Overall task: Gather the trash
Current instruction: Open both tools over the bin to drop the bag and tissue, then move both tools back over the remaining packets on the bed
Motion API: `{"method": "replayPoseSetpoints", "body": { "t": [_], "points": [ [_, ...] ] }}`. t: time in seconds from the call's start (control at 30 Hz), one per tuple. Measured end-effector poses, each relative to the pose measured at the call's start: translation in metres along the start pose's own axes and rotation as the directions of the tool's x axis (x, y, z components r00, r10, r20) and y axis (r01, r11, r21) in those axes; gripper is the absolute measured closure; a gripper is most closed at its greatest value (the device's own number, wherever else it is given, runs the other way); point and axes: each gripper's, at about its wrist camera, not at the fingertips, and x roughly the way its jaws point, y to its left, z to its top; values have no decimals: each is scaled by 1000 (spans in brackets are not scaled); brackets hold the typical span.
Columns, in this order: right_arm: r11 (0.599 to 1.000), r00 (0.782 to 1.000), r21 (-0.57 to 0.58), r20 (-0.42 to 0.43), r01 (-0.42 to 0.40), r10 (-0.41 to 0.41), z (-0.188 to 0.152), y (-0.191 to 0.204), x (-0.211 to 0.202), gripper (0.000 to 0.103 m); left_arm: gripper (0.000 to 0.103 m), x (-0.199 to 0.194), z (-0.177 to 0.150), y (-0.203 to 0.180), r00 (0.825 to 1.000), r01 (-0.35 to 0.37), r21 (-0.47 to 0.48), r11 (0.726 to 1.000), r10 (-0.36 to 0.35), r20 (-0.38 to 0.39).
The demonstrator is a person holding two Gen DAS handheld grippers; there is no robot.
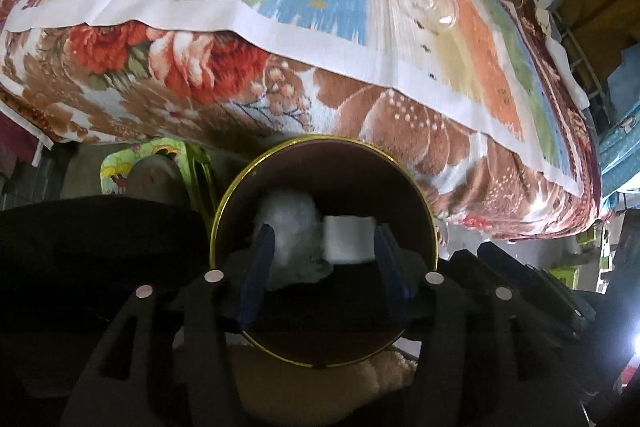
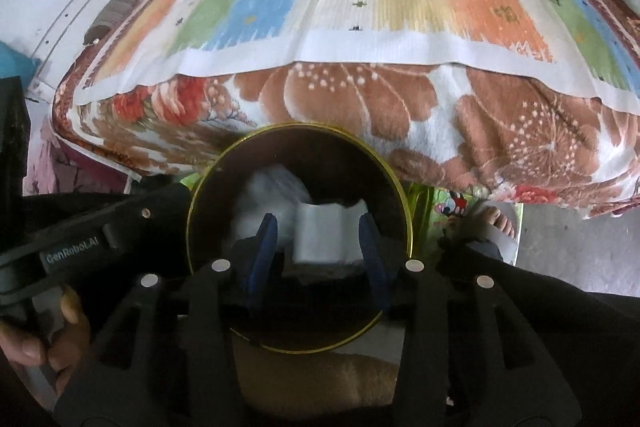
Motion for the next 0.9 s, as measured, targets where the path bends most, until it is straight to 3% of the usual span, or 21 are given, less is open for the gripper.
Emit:
{"method": "replayPoseSetpoints", "body": {
  "t": [0.17, 0.33, 0.43, 0.8, 0.9],
  "points": [
    [1000, 1000, -10, 21, -8, 8, 2, 1, -6, 53, 39, -9, 3, -1, 999, -16, 10, 1000, 15, 46],
    [1000, 997, -6, 74, 3, -2, 5, 0, -17, 51, 29, -33, 10, -7, 983, -61, 53, 997, 51, 178],
    [1000, 992, -24, 125, -4, 7, 8, 4, -28, 40, 27, -37, 14, -7, 982, -47, 61, 997, 35, 185],
    [995, 971, -93, 237, 27, -4, 25, 10, -57, 27, 17, -53, 33, -4, 975, -15, 58, 998, 1, 222],
    [992, 963, -117, 270, 35, -2, 37, 12, -66, 20, 8, -60, 47, -5, 971, -14, 66, 998, -2, 238]
  ]
}}
